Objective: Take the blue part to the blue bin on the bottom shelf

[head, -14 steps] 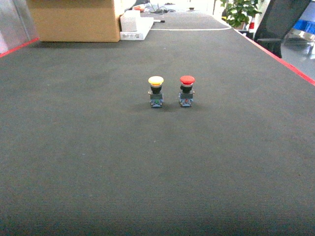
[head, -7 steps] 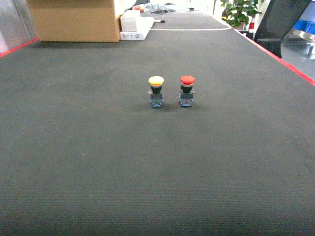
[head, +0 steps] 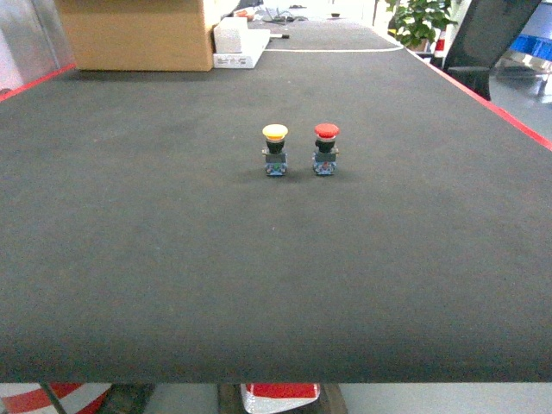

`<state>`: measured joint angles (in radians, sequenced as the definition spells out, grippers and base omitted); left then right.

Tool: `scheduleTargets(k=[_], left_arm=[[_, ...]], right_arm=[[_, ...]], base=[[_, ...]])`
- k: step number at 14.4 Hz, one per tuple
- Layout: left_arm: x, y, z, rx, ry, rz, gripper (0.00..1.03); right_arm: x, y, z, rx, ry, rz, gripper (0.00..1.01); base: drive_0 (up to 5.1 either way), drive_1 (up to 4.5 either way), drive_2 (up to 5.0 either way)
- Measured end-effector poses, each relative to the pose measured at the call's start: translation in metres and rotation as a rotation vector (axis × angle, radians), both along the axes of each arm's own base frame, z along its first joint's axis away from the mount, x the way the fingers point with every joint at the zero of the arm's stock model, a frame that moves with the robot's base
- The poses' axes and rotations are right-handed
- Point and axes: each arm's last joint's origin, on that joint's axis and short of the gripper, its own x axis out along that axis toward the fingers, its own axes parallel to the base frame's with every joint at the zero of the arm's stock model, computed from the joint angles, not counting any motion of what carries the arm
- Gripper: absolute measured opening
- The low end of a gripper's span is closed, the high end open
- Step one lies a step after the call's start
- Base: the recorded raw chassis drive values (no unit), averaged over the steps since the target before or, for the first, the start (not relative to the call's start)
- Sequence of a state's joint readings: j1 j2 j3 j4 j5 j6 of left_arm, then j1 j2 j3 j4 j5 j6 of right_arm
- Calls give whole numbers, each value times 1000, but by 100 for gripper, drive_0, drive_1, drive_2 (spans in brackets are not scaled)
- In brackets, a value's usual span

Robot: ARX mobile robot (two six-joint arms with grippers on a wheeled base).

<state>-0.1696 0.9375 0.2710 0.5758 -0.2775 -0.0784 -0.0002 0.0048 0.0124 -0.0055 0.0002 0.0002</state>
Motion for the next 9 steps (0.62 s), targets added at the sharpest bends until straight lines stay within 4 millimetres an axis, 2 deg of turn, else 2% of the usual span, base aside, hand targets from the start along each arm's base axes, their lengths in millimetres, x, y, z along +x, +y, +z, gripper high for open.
scheduleTargets(k=[2,9], left_arm=[[-1,0,2,-2,-12,-1,44],[0,0,1,0,-4,6,44]], right_arm=[[0,0,0,0,2,0,98],[0,0,0,0,0,0,98]], base=[[0,0,0],[-169,-169,-169]])
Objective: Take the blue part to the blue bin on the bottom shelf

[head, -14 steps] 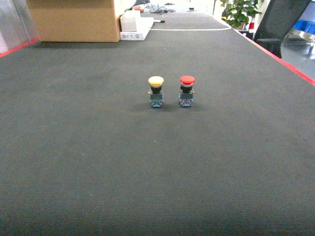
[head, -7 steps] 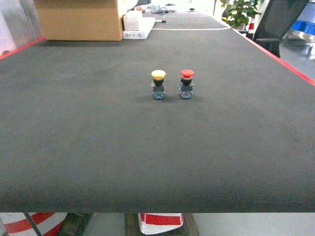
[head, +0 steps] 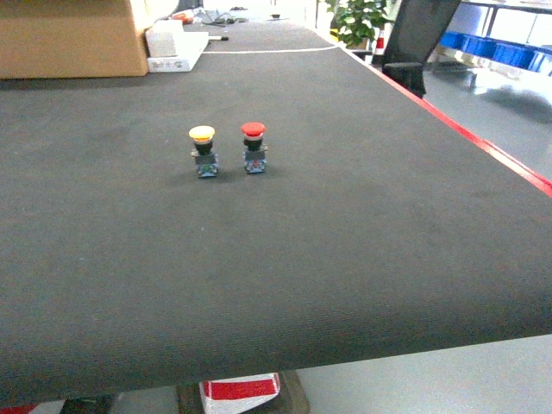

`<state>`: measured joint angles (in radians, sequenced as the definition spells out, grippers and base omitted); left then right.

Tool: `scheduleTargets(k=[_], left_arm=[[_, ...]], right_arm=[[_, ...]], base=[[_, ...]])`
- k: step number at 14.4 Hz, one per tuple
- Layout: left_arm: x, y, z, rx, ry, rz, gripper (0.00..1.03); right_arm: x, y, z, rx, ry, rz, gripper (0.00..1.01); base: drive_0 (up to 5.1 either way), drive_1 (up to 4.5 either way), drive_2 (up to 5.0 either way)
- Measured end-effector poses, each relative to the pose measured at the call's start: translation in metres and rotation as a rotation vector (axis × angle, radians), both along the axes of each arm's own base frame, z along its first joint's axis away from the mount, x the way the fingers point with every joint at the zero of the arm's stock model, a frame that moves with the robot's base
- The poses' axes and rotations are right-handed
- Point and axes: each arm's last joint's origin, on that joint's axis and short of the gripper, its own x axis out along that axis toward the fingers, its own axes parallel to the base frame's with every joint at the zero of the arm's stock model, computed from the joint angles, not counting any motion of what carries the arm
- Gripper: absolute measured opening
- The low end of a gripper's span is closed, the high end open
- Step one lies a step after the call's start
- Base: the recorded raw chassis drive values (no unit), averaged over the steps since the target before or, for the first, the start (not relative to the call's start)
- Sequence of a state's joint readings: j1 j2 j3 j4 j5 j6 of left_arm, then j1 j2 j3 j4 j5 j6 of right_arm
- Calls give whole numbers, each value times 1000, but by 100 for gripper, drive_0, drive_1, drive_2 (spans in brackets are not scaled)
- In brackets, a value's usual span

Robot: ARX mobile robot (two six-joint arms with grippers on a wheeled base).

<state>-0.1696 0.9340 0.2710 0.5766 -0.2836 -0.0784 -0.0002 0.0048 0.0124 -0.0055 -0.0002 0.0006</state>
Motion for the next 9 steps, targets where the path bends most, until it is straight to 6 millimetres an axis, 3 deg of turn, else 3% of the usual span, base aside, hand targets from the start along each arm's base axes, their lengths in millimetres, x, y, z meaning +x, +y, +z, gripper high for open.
scheduleTargets(k=[9], left_arm=[[0,0,0,0,0,0,44]], right_arm=[[0,0,0,0,0,0,98]], base=[[-164,-164,-164]])
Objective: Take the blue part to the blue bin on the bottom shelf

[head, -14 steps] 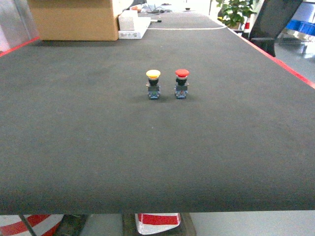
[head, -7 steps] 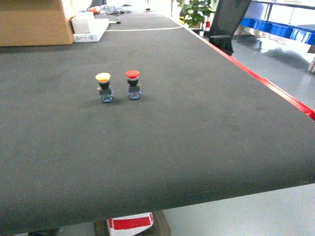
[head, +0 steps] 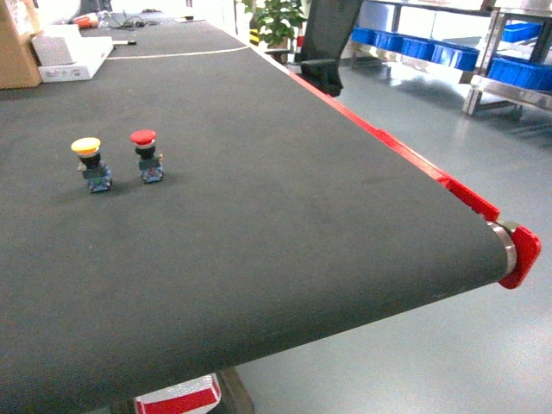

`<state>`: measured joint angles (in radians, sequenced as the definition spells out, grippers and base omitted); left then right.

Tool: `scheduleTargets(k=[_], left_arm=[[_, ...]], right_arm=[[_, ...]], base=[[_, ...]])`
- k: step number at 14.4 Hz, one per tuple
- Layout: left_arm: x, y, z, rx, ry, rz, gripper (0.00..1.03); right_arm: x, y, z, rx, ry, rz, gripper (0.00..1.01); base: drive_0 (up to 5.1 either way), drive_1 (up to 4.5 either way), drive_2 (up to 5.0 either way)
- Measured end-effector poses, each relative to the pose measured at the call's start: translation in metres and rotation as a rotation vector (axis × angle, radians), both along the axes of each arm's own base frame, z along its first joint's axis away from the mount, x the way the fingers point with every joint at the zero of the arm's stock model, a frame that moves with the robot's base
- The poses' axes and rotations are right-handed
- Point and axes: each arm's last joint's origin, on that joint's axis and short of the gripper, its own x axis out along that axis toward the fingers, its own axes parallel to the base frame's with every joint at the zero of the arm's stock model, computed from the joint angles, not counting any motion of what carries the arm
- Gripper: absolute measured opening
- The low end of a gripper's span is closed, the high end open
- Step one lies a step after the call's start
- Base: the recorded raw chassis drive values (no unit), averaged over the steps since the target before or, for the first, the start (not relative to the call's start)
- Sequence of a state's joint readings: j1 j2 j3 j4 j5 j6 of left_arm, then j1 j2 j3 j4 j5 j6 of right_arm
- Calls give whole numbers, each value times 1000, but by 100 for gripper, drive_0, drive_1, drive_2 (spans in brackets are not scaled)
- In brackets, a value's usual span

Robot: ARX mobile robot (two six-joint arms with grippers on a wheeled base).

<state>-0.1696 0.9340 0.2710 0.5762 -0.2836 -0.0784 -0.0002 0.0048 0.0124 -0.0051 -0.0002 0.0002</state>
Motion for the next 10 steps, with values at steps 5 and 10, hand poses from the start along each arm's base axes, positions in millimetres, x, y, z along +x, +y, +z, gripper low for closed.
scheduleTargets(k=[5,10], left_arm=[[0,0,0,0,0,0,44],[0,0,0,0,0,0,44]], right_arm=[[0,0,0,0,0,0,98],[0,0,0,0,0,0,98]], base=[[-158,-158,-158],[-163,-163,-163]])
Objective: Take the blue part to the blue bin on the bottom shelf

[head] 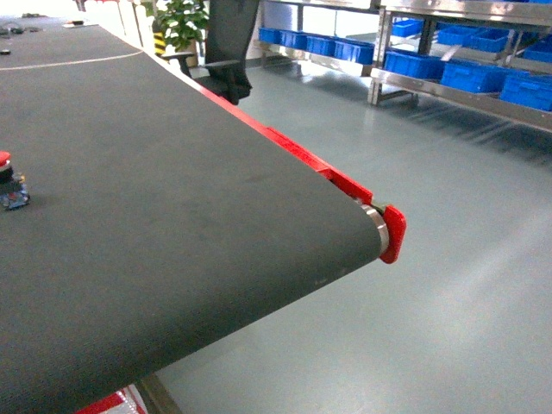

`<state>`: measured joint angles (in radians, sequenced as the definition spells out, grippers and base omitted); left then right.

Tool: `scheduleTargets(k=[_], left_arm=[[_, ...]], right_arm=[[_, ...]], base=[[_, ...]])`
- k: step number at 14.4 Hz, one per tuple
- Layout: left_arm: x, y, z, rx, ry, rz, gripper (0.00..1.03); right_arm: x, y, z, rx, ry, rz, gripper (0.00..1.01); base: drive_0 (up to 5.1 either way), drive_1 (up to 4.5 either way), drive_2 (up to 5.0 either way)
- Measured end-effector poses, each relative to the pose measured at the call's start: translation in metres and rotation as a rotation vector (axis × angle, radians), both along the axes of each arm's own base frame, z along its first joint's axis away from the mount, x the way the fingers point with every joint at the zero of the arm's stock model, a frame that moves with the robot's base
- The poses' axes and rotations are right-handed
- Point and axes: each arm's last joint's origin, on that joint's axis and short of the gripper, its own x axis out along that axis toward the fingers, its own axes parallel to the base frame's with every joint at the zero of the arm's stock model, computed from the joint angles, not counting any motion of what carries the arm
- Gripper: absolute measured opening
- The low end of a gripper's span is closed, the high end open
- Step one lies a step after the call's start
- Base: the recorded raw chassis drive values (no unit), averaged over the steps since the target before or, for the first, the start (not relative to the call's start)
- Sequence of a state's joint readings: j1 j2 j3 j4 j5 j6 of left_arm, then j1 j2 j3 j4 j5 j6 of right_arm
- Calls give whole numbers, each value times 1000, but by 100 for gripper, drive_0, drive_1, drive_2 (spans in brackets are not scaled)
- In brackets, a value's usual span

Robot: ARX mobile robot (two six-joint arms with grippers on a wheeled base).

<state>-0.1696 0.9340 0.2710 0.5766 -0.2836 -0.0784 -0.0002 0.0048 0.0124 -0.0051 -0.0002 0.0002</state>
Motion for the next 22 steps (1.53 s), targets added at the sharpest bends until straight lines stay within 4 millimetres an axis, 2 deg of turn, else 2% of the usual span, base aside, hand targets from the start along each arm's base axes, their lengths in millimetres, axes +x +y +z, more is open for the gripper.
scheduleTargets(k=[22], left_arm=[[0,0,0,0,0,0,44]], right_arm=[[0,0,0,0,0,0,98]], base=[[-159,-159,-159]])
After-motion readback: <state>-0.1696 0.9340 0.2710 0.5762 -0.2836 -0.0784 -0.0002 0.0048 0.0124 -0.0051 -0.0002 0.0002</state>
